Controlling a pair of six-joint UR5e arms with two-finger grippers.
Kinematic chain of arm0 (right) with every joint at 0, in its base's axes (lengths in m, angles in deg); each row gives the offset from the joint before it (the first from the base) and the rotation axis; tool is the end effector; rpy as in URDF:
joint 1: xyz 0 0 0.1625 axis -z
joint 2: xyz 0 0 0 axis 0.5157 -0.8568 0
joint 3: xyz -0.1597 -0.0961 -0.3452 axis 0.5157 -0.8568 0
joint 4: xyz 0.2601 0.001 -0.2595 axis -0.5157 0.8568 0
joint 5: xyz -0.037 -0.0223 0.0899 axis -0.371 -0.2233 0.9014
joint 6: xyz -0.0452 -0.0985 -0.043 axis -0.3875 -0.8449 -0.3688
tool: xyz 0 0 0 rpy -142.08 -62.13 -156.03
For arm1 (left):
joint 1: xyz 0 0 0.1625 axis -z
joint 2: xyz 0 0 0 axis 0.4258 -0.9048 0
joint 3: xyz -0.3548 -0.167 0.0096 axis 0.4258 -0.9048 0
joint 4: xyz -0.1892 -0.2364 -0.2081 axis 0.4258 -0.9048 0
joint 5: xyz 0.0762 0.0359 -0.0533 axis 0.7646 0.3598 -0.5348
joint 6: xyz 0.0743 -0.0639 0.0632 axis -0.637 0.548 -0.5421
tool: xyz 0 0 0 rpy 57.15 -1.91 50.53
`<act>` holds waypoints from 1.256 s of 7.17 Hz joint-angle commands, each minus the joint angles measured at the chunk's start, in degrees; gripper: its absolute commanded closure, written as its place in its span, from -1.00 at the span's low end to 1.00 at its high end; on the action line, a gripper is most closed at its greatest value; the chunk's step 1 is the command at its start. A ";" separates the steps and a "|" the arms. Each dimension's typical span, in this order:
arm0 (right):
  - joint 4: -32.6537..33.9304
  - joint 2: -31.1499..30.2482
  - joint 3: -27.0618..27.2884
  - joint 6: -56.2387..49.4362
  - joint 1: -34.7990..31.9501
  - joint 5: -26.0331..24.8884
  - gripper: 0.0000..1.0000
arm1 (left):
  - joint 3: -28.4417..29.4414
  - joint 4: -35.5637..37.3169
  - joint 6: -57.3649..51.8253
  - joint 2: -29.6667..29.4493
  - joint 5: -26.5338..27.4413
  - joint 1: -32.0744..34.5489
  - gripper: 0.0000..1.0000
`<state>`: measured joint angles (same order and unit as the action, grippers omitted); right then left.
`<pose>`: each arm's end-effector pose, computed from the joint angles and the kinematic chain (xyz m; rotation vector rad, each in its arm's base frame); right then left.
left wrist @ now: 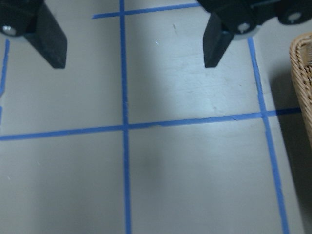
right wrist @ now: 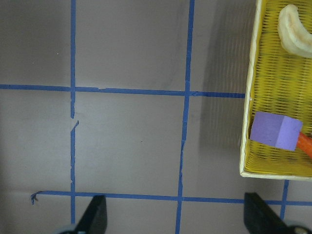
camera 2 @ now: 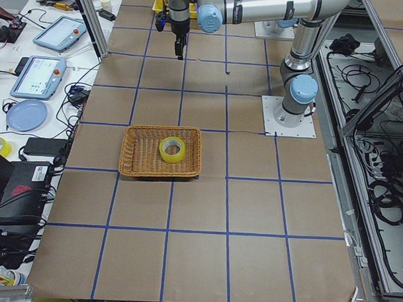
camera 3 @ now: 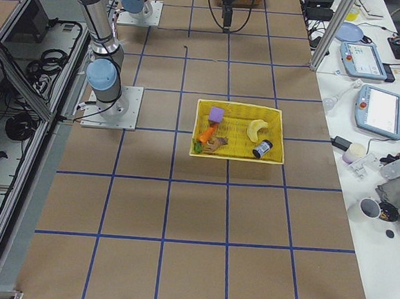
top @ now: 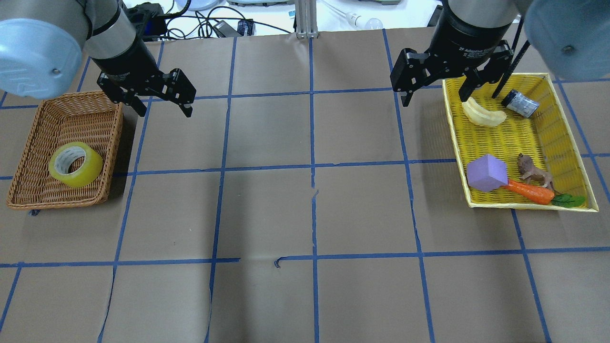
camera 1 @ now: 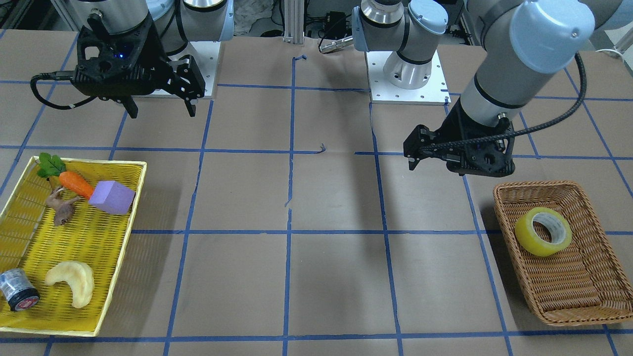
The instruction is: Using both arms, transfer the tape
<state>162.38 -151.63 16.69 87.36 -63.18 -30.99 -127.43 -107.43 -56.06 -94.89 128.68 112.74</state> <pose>0.1669 -0.4335 0.4663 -0.0819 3.1282 -0.0444 -0.1151 -0.4849 0.4031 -0.1461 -3.1131 -0.0534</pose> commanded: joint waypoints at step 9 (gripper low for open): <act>-0.07 0.00 0.00 0.00 0.00 -0.01 -1.00 | 0.61 -2.98 -0.32 0.85 0.70 1.31 -1.00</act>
